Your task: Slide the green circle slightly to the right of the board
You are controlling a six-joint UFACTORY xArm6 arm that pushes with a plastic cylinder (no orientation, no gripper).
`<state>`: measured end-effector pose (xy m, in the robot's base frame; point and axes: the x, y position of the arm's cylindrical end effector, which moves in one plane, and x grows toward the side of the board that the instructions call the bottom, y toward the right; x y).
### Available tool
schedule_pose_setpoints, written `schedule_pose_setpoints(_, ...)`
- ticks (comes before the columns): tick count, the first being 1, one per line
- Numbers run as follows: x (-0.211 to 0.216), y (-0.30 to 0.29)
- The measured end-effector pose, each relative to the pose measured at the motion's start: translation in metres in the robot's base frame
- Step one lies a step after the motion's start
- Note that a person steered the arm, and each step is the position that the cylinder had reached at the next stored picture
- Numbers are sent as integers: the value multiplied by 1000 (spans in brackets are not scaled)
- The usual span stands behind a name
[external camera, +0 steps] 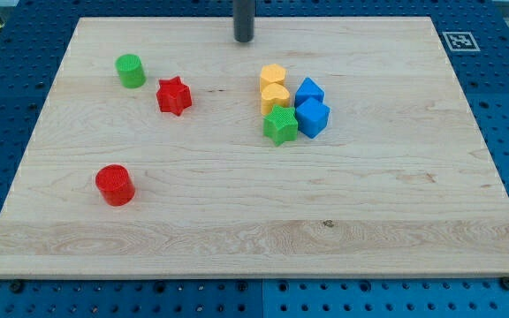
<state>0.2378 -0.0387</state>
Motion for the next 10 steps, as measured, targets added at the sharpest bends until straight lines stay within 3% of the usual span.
schedule_pose_setpoints(3, 0, -64)
schedule_pose_setpoints(10, -2, -121)
